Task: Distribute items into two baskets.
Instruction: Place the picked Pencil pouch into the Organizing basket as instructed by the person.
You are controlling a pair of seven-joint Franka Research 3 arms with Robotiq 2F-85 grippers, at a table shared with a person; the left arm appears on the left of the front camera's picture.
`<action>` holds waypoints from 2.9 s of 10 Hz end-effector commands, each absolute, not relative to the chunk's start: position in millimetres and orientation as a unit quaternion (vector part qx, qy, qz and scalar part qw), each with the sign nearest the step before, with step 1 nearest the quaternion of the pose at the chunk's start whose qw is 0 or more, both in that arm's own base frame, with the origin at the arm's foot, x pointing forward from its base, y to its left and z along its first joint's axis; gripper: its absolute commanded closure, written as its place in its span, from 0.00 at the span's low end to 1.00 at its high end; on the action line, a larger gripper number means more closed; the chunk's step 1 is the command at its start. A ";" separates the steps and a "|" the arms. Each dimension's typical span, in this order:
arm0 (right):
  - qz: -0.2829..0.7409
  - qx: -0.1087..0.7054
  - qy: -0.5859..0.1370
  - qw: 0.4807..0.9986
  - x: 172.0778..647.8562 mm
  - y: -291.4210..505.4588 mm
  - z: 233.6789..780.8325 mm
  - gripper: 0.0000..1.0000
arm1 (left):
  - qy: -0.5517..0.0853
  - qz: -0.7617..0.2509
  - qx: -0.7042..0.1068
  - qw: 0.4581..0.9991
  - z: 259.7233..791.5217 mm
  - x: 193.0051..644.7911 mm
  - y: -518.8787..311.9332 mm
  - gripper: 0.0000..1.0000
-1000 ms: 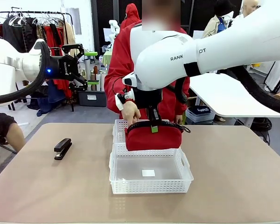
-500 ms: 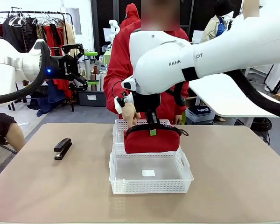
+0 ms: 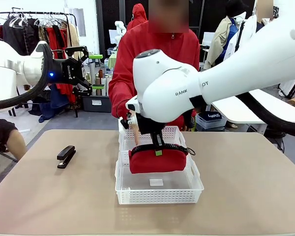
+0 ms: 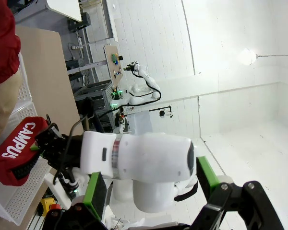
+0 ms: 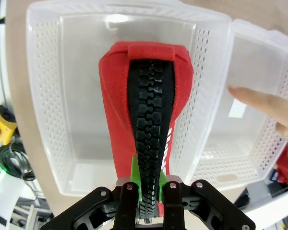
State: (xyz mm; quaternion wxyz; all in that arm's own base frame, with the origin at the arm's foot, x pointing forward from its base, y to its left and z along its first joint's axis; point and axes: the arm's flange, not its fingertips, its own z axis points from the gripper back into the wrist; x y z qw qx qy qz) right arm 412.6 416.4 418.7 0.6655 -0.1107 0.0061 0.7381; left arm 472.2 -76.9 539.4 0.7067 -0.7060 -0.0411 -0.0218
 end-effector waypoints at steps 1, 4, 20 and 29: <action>0.733 -0.130 0.001 0.668 405.3 413.9 400.2 1.00 | -0.041 -0.020 -0.708 0.705 542.3 471.5 -75.9 0.00; 0.727 -0.118 0.006 0.676 399.2 410.0 389.4 1.00 | -0.041 -0.020 -0.708 0.705 542.3 471.5 -75.9 0.00; 0.706 -0.047 -0.011 0.707 405.6 407.2 399.0 0.00 | -0.041 -0.020 -0.708 0.705 542.3 471.5 -75.9 0.00; 0.700 -0.048 -0.007 0.713 410.5 409.7 402.3 0.00 | -0.041 -0.020 -0.708 0.705 542.3 471.5 -75.9 0.00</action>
